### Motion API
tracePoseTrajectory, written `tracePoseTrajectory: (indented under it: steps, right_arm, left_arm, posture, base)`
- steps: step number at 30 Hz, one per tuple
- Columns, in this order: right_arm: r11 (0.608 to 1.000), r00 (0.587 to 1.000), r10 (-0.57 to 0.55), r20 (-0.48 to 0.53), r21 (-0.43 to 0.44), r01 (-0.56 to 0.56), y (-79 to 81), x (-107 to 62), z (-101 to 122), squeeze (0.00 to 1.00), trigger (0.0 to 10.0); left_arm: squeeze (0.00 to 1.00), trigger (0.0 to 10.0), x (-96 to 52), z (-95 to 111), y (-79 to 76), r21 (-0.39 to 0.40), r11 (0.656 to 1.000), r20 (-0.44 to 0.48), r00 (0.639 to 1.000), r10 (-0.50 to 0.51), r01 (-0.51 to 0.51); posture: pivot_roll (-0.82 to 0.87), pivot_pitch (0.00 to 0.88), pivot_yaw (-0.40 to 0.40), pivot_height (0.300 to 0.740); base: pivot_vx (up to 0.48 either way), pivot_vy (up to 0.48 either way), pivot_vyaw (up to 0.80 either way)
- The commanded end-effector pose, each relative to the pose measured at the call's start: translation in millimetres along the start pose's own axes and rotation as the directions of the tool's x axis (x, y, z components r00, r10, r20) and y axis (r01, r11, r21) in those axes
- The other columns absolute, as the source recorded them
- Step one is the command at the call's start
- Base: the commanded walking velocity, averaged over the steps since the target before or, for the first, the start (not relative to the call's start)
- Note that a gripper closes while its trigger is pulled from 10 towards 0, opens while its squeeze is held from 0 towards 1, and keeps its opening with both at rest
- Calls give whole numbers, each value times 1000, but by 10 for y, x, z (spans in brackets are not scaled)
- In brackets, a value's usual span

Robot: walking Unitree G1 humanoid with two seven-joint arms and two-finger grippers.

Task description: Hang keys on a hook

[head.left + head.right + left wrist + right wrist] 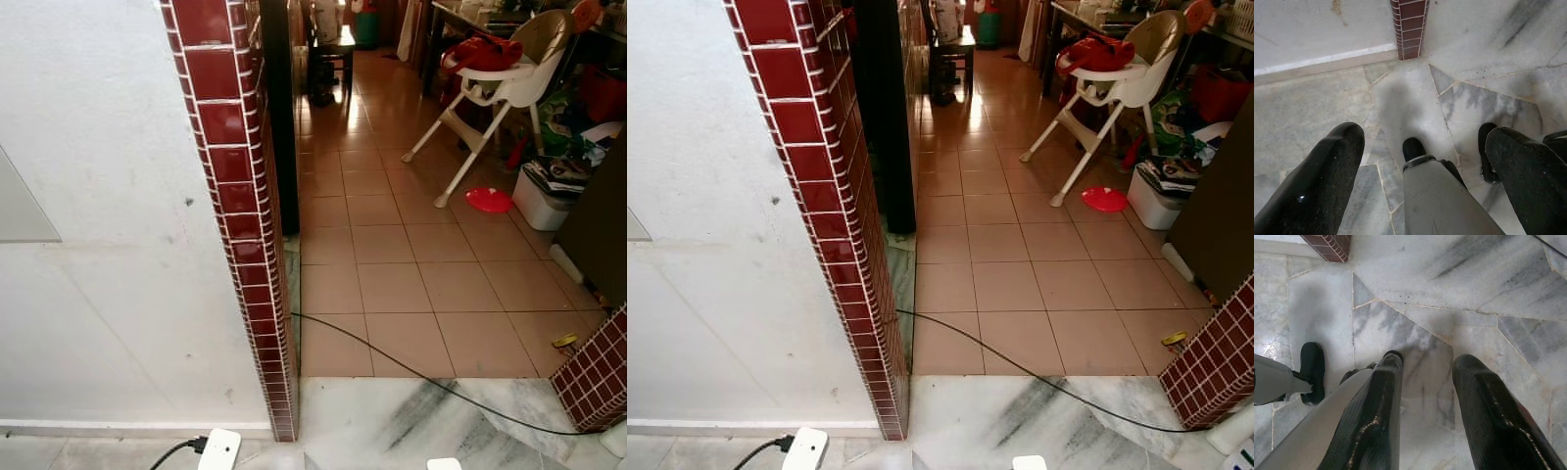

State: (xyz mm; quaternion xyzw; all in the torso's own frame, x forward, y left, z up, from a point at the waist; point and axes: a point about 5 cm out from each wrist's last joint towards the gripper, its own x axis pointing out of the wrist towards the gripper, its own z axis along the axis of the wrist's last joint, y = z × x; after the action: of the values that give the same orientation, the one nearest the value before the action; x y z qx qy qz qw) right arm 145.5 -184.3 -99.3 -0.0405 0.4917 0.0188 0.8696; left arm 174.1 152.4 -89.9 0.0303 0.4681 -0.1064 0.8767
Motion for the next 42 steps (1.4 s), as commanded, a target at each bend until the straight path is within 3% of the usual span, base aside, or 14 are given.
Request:
tracePoseTrajectory:
  steps: [1,42]
  right_arm:
    - [1000,1000,2,-1,-11,-2,11,-3,-14,0,10000]
    - [1000,1000,15,-12,-10,-15,43,-7,-46,0,10000]
  left_arm:
    - [0,10000,-12,-40,30,-2,1000,-13,1000,8,-8]
    - [0,10000,-8,-62,7,10,1000,-43,999,-7,8]
  posture:
    - [-54,0,39,740]
    - [-50,0,42,740]
  base:
    - [0,0,0]
    - [-18,0,0]
